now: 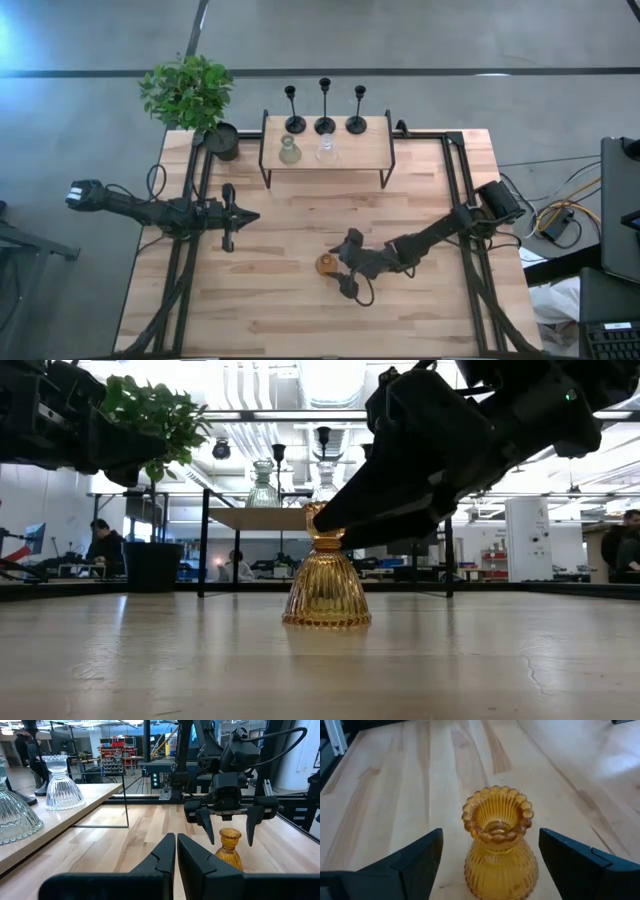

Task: Pick & Place candle stick holders
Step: Put the orange candle holder on the shelf

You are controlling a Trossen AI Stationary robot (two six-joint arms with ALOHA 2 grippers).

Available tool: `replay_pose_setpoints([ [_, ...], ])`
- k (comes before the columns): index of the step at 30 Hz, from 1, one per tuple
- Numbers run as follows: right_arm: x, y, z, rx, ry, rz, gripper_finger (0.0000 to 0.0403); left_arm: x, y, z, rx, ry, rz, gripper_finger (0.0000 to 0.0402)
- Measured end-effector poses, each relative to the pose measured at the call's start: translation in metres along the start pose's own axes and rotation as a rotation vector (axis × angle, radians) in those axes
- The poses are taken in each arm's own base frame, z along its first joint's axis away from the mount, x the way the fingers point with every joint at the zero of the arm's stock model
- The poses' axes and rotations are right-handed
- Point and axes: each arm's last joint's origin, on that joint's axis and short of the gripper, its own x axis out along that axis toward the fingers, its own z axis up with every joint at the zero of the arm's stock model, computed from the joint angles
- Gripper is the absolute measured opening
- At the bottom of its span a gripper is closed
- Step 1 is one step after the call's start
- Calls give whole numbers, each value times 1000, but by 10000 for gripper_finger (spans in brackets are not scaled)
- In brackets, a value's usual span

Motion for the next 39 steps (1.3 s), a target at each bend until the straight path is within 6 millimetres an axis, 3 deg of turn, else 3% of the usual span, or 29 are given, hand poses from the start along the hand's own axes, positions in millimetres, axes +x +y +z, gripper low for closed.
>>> replay_pose_setpoints([
  [8,4,0,2,-14,5,13,247,0,0,0,0,0,0,26],
  [16,47,20,0,-39,64,55,197,0,0,-1,2,7,0,26],
  [20,56,27,7,-32,67,45,169,0,0,-2,6,19,-1,26],
  [25,56,31,18,-74,56,49,123,0,0,-2,6,19,-1,26],
  [31,49,24,20,-76,86,8,120,0,0,-2,6,19,0,26],
  [39,25,12,19,-54,95,-39,120,0,0,-3,10,33,-1,26],
])
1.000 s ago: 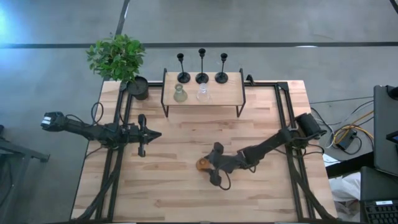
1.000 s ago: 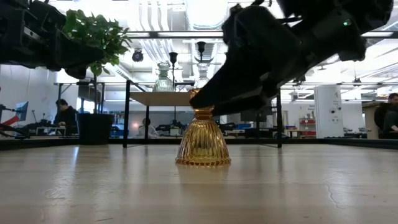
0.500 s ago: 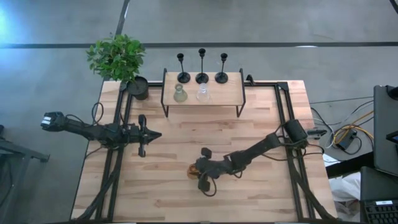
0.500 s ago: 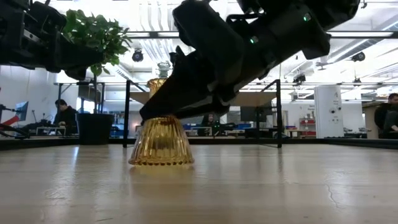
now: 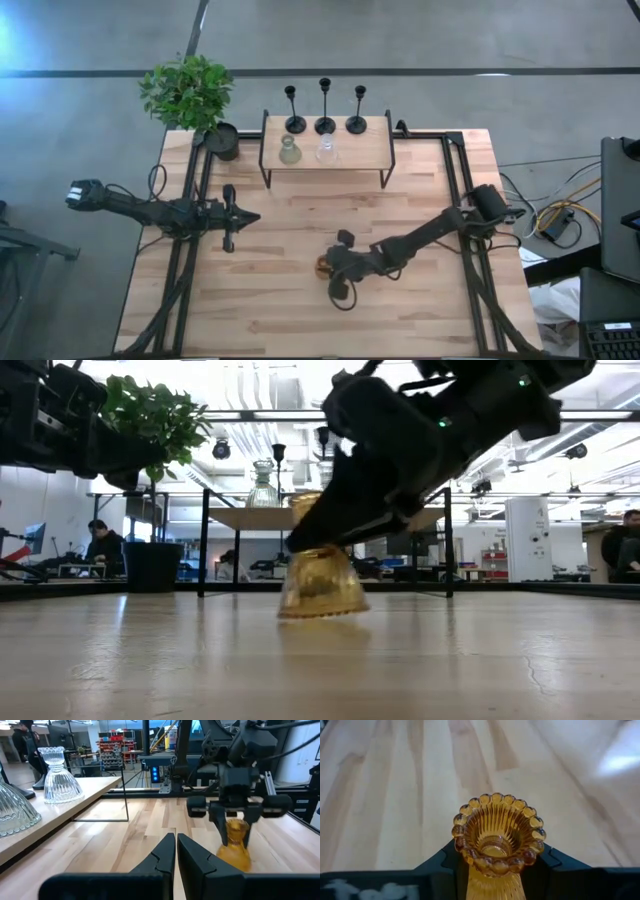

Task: Pick & Place candle stick holders
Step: Put the orange candle holder on the shelf

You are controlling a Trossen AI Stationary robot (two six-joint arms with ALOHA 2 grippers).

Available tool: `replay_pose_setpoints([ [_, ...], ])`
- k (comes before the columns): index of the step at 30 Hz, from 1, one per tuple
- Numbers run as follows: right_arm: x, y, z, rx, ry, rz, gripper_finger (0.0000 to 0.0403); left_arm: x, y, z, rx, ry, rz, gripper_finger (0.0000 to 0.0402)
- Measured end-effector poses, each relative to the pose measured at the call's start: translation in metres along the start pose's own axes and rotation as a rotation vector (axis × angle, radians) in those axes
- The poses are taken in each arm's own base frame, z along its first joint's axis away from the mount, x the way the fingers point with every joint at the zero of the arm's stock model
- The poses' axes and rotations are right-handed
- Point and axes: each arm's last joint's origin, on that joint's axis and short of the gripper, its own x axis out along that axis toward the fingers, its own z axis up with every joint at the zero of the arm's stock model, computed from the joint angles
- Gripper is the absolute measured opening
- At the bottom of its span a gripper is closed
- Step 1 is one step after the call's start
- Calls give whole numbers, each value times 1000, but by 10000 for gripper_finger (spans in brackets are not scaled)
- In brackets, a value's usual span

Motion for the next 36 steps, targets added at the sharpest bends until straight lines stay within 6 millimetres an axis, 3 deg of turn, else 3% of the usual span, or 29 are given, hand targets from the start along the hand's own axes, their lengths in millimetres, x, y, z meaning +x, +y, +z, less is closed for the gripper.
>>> replay_pose_setpoints([
  [16,-74,-45,11,204,-147,-179,120,0,0,-2,7,23,-1,26],
  [36,-123,-137,77,373,-283,-405,120,0,0,-5,16,53,-2,26],
])
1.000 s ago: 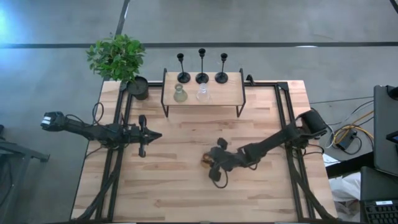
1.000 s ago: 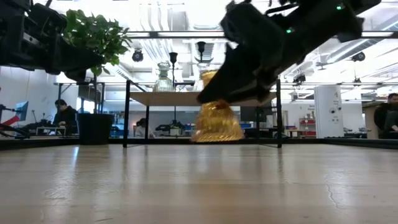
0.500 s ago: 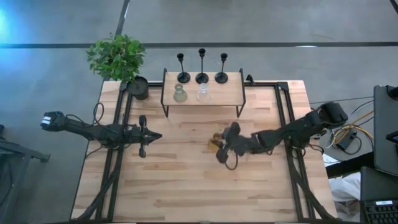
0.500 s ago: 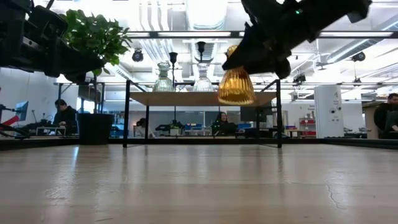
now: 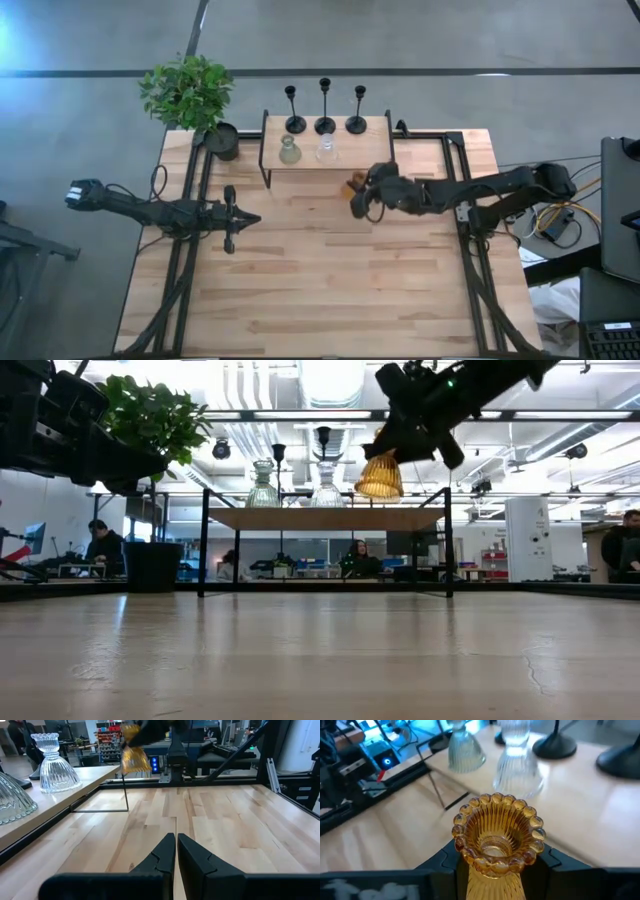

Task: Pick & Place candle stick holders
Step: Put the orange candle holder on the shelf

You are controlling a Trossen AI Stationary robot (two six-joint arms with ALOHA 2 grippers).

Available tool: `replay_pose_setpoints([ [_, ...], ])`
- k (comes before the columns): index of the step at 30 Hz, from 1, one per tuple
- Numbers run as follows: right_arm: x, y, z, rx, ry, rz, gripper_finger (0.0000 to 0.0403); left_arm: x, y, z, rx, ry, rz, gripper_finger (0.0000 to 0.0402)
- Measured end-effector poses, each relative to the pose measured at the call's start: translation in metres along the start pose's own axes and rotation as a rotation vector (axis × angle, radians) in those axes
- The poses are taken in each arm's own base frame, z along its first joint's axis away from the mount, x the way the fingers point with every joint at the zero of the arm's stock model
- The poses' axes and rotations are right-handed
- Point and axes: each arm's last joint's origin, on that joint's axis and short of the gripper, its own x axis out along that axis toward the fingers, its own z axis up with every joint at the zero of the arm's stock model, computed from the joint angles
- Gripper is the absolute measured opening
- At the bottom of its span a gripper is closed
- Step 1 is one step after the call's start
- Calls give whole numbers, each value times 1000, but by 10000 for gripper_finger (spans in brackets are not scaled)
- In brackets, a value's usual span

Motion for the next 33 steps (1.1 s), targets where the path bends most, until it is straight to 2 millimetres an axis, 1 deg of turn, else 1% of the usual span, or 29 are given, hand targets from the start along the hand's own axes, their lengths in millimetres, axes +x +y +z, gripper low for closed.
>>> replay_pose_setpoints([
  [7,4,-11,41,-151,12,-92,120,0,0,0,0,-1,0,26],
  [9,7,-18,49,-170,21,-124,120,0,0,0,0,-1,0,26],
  [12,13,-33,58,-151,27,-141,120,0,0,0,0,-1,0,26],
  [16,21,-51,66,-117,46,-122,120,0,0,0,-1,-2,0,26],
  [22,31,-67,73,-123,37,-129,120,0,0,0,-1,-2,0,26],
  [28,34,-78,77,-137,28,-155,120,0,0,0,-1,-2,0,26],
  [33,42,-84,76,-156,60,-102,120,0,0,0,0,-1,0,26],
])
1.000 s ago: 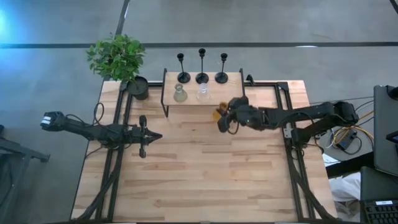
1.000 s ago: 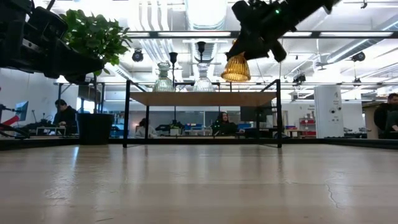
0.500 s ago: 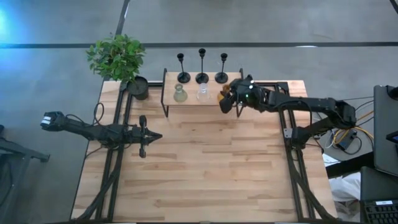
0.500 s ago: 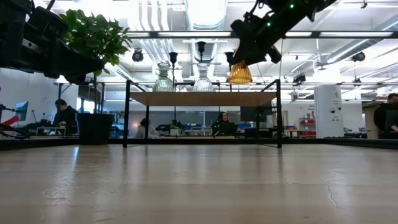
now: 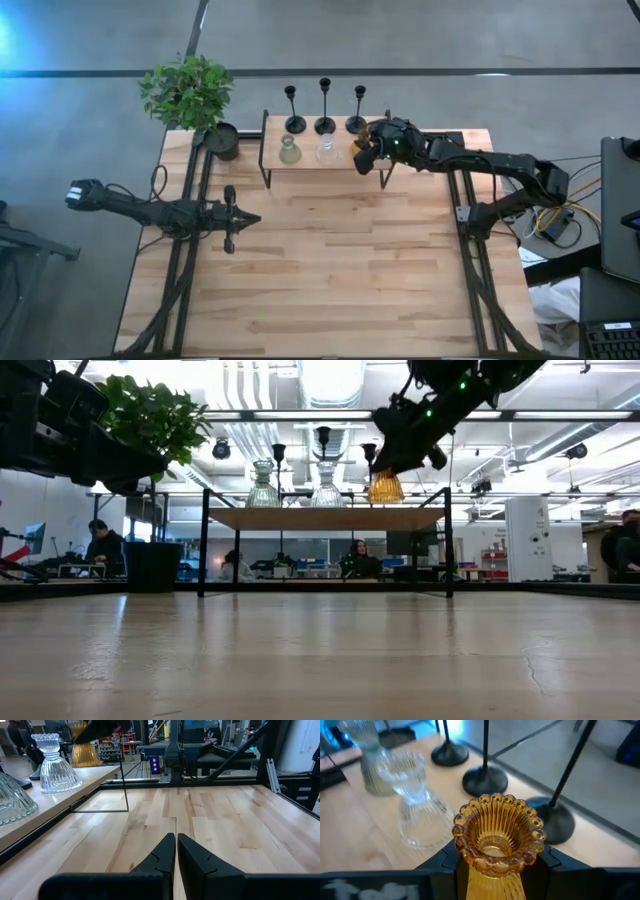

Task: Pick & Place candle stick holders
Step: Put the orange candle holder on the shelf

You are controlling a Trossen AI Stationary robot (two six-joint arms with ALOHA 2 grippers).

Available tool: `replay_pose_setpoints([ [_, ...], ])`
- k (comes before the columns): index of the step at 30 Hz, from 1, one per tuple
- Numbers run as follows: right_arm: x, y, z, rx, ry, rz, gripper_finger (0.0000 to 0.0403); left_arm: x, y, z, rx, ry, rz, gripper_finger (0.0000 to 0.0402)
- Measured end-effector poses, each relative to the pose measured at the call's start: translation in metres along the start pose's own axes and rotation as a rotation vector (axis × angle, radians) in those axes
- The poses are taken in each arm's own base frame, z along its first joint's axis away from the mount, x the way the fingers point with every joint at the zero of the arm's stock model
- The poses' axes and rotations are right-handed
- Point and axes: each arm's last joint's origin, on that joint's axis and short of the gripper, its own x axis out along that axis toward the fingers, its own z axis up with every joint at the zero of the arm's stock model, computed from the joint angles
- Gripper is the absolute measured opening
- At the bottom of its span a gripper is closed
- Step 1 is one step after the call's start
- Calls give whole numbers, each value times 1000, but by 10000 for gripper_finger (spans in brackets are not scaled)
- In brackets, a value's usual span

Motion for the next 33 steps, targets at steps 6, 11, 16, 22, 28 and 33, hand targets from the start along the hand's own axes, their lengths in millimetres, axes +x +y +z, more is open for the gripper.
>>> replay_pose_setpoints([
  [6,18,0,-9,-45,42,-2,120,0,0,0,0,0,0,26],
  [11,27,2,-10,-51,23,7,120,0,0,0,0,0,0,26],
  [16,28,2,-11,-48,30,5,120,0,0,0,0,-1,0,26],
  [22,23,1,-11,-36,47,1,120,0,0,0,0,0,0,26],
  [28,19,0,-12,-29,68,-11,120,0,0,0,0,0,0,26],
  [33,19,0,-12,-25,73,-12,120,0,0,0,0,0,0,26],
])
